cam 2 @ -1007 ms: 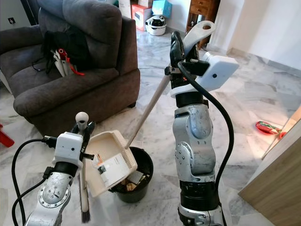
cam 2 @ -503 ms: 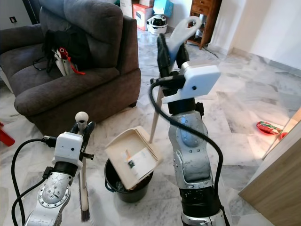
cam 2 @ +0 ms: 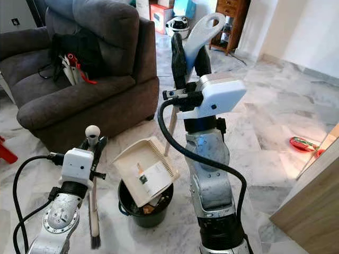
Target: Sweep floor
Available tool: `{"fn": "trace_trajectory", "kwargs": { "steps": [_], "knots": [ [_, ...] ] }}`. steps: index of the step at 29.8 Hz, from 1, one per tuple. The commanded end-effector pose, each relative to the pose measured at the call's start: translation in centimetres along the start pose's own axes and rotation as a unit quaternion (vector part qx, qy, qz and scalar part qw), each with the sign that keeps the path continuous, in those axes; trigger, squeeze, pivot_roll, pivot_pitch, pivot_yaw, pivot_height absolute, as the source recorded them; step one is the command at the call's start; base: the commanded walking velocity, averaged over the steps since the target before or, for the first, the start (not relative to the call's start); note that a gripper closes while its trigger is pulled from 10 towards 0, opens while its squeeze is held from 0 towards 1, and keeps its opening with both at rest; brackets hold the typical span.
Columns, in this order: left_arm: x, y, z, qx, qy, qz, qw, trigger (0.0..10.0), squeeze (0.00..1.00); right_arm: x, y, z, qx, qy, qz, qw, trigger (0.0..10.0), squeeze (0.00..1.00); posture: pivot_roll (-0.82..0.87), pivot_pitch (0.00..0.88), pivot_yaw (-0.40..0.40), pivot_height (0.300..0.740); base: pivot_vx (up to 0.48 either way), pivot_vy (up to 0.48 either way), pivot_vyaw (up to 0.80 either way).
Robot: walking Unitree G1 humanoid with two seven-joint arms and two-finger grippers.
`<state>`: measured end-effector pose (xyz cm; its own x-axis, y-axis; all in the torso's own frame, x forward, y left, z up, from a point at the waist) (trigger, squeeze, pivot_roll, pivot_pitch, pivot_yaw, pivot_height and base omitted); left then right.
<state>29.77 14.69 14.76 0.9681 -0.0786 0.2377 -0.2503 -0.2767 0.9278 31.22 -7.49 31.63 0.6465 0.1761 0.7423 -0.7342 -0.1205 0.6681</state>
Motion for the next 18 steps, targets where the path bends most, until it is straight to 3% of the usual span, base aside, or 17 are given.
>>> {"fn": "trace_trajectory", "kwargs": {
  "steps": [1, 6, 18],
  "knots": [
    [0.4, 1.1, 0.2, 0.018, -0.009, 0.028, 0.999, 10.0, 0.00, 0.4, 3.0, -0.1, 0.009, -0.011, 0.064, 0.998, 10.0, 0.00, 0.06, 0.000, 0.007, 0.740, 0.000, 0.000, 0.00],
    [0.5, 1.2, 0.3, 0.021, -0.013, 0.030, 0.999, 10.0, 0.00, 0.5, 4.6, -0.8, -0.020, -0.007, 0.107, 0.994, 10.0, 0.00, 0.06, 0.000, 0.011, 0.740, 0.000, 0.000, 0.00],
    [0.5, 1.2, 0.5, 0.026, -0.018, 0.032, 0.999, 10.0, 0.00, 0.2, 6.5, -2.6, -0.037, 0.007, 0.153, 0.988, 10.0, 0.00, 0.06, 0.000, 0.011, 0.740, 0.000, 0.000, 0.00]
  ]
}}
Point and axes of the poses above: a point about 5 cm out from each wrist's last joint towards the gripper, its own x axis pointing out of the wrist towards the gripper, its own y axis along the axis of the wrist's last joint, z = x × y, the point moved 5 cm from there along x, pointing out of the wrist towards the gripper, and after that the axes turned 2 degrees about -x, right-handed, at the moved point
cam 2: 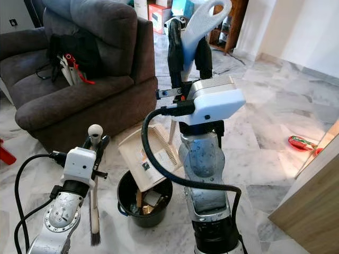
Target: Sweep floor
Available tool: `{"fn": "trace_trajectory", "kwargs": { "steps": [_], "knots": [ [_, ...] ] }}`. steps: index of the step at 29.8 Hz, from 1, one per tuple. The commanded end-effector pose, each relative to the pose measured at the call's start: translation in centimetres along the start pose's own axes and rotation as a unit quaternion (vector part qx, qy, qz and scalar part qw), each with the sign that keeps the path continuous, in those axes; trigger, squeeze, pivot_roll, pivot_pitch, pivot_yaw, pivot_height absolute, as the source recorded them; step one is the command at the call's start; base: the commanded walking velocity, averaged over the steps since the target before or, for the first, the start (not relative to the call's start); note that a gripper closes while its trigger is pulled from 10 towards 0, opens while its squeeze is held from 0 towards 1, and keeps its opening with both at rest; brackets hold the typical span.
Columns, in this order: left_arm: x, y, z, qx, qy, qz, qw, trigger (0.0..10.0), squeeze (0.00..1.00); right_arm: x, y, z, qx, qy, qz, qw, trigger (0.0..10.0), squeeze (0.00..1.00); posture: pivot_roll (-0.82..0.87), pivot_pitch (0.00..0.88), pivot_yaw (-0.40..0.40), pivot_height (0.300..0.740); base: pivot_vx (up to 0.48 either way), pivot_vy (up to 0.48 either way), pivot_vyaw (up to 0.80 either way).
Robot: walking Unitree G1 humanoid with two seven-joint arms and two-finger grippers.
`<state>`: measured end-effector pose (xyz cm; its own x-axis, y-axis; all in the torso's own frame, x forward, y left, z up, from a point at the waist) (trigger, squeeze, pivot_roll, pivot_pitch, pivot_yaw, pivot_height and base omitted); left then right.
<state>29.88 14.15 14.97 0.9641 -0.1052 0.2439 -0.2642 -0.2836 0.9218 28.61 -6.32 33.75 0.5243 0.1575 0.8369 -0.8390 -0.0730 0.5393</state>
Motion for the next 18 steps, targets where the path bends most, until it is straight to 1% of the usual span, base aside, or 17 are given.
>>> {"fn": "trace_trajectory", "kwargs": {
  "steps": [1, 8, 15, 18],
  "knots": [
    [0.3, 0.9, 0.0, 0.022, -0.006, 0.025, 0.999, 10.0, 0.00, 0.7, 3.3, -0.8, 0.001, 0.006, 0.076, 0.997, 10.0, 0.00, 0.06, 0.000, 0.011, 0.740, 0.000, 0.000, 0.00],
    [0.4, 0.9, 0.3, 0.026, -0.012, 0.027, 0.999, 10.0, 0.00, 0.3, 4.2, -1.8, -0.033, 0.024, 0.101, 0.994, 10.0, 0.00, 0.06, 0.000, 0.011, 0.740, 0.000, 0.000, 0.00],
    [0.3, 0.9, 0.3, 0.027, -0.013, 0.027, 0.999, 10.0, 0.00, 0.3, 4.4, -2.1, -0.036, 0.025, 0.106, 0.993, 10.0, 0.00, 0.06, 0.000, 0.009, 0.740, 0.000, 0.000, 0.00],
    [0.4, 0.9, 0.4, 0.028, -0.014, 0.028, 0.999, 10.0, 0.00, 0.3, 4.7, -2.6, -0.042, 0.035, 0.114, 0.992, 10.0, 0.00, 0.07, 0.000, 0.008, 0.740, 0.000, 0.000, 0.00]
  ]
}}
Point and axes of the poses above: a point about 5 cm out from each wrist's last joint towards the gripper, its own x axis pointing out of the wrist towards the gripper, its own y axis along the axis of the wrist's last joint, z = x × y, the point moved 5 cm from there along x, pointing out of the wrist towards the gripper, and after that the axes turned 2 degrees about -x, right-handed, at the moved point
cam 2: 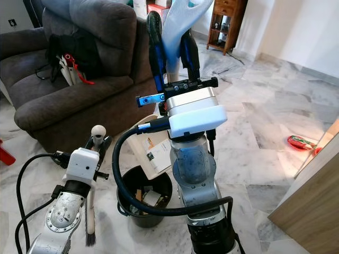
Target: Sweep floor
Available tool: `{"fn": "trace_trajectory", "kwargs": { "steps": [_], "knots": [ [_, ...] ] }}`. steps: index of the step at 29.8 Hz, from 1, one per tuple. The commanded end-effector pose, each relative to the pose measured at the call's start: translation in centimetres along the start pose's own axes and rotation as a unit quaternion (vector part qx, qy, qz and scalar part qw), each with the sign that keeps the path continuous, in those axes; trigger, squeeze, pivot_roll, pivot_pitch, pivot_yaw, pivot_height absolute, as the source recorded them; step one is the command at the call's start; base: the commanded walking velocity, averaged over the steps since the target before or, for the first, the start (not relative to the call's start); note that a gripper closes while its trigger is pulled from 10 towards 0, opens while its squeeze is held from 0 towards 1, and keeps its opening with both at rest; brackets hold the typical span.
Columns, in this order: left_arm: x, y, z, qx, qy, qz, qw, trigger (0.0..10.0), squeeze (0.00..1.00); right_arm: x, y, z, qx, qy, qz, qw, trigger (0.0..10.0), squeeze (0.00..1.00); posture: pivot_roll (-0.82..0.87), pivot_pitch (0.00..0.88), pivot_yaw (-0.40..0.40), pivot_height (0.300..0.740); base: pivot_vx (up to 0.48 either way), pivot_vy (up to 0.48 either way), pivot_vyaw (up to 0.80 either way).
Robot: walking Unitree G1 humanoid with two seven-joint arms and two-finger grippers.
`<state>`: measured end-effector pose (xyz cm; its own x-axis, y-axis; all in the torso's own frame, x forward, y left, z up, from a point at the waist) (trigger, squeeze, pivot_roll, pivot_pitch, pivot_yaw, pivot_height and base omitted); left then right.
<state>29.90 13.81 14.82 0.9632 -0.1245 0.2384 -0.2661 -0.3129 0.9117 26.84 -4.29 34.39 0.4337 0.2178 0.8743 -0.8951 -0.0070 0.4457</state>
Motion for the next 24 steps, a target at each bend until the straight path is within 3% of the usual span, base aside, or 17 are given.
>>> {"fn": "trace_trajectory", "kwargs": {
  "steps": [1, 7, 24],
  "knots": [
    [0.35, 1.00, -0.01, 0.014, -0.004, 0.027, 1.000, 10.0, 0.00, 0.68, 3.02, -0.15, -0.003, 0.002, 0.069, 0.998, 10.0, 0.00, 0.07, 0.000, 0.008, 0.740, 0.000, 0.000, 0.00],
    [0.37, 0.99, 0.09, 0.014, -0.005, 0.028, 1.000, 10.0, 0.00, 0.54, 2.61, -1.06, 0.016, 0.026, 0.055, 0.998, 10.0, 0.00, 0.06, 0.000, 0.007, 0.740, 0.000, 0.000, 0.00],
    [0.38, 1.00, 0.11, 0.014, -0.004, 0.028, 1.000, 10.0, 0.00, 0.52, 2.57, -0.83, 0.013, 0.018, 0.054, 0.998, 10.0, 0.00, 0.06, 0.000, 0.005, 0.740, 0.000, 0.000, 0.00]
  ]
}}
Point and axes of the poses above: a point about 5 cm out from each wrist's last joint towards the gripper, its own x axis pointing out of the wrist towards the gripper, its own y axis along the axis of the wrist's last joint, z = x × y, the point moved 5 cm from there along x, pointing out of the wrist towards the gripper, and after that the axes turned 2 degrees about -x, right-handed, at the moved point
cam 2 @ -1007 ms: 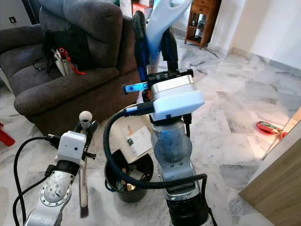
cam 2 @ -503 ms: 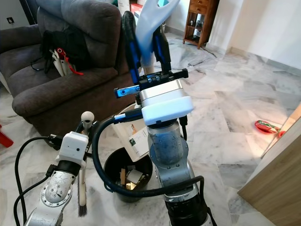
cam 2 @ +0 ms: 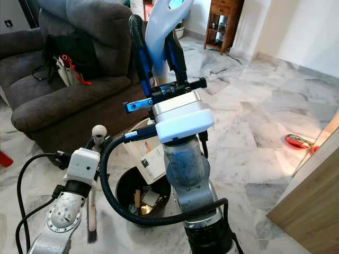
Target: Sweep floor
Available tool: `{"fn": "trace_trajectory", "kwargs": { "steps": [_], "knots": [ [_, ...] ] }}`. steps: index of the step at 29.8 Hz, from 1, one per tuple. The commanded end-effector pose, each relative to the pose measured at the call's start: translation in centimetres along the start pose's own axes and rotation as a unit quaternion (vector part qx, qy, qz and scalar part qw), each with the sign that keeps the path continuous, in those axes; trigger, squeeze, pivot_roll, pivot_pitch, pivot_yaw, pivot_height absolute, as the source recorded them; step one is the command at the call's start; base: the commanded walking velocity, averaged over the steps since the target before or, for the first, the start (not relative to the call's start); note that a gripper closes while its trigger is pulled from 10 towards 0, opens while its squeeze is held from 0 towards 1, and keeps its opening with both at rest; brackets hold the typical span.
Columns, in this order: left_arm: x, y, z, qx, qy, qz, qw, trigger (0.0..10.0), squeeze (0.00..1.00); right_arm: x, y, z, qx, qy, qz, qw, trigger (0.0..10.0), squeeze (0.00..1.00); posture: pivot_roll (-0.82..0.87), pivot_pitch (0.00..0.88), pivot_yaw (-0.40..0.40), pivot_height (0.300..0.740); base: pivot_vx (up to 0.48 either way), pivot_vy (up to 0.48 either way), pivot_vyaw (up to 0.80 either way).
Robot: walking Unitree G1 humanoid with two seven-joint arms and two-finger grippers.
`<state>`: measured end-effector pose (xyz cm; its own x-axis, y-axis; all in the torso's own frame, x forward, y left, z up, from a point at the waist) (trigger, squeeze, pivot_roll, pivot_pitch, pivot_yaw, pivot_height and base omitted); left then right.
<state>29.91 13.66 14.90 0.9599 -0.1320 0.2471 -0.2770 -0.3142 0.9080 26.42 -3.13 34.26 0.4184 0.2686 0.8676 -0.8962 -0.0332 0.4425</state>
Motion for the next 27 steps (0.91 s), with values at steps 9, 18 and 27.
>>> {"fn": "trace_trajectory", "kwargs": {
  "steps": [9, 18, 27],
  "knots": [
    [0.3, 0.9, 0.0, 0.012, -0.002, 0.022, 1.000, 10.0, 0.00, 0.6, 2.3, 0.3, 0.000, -0.007, 0.050, 0.999, 10.0, 0.00, 0.06, 0.000, 0.005, 0.740, 0.000, 0.000, 0.00],
    [0.4, 0.8, 0.1, 0.013, -0.003, 0.024, 1.000, 10.0, 0.00, 0.3, 2.3, -0.7, -0.022, 0.027, 0.058, 0.998, 10.0, 0.00, 0.06, 0.000, -0.001, 0.740, 0.000, 0.000, 0.00],
    [0.4, 0.8, 0.2, 0.012, -0.002, 0.024, 1.000, 10.0, 0.00, 0.1, 2.1, -1.3, -0.023, 0.045, 0.054, 0.997, 10.0, 0.00, 0.06, 0.000, -0.003, 0.740, 0.000, 0.000, 0.00]
  ]
}}
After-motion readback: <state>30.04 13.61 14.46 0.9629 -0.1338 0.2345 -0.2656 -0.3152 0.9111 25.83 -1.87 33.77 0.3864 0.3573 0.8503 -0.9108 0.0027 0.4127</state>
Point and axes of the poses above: a point about 5 cm out from each wrist's last joint towards the gripper, its own x axis pointing out of the wrist towards the gripper, its own y axis along the axis of the wrist's last joint, z = x × y, the point moved 5 cm from there along x, pointing out of the wrist towards the gripper, and after that the axes turned 2 degrees about -x, right-handed, at the moved point
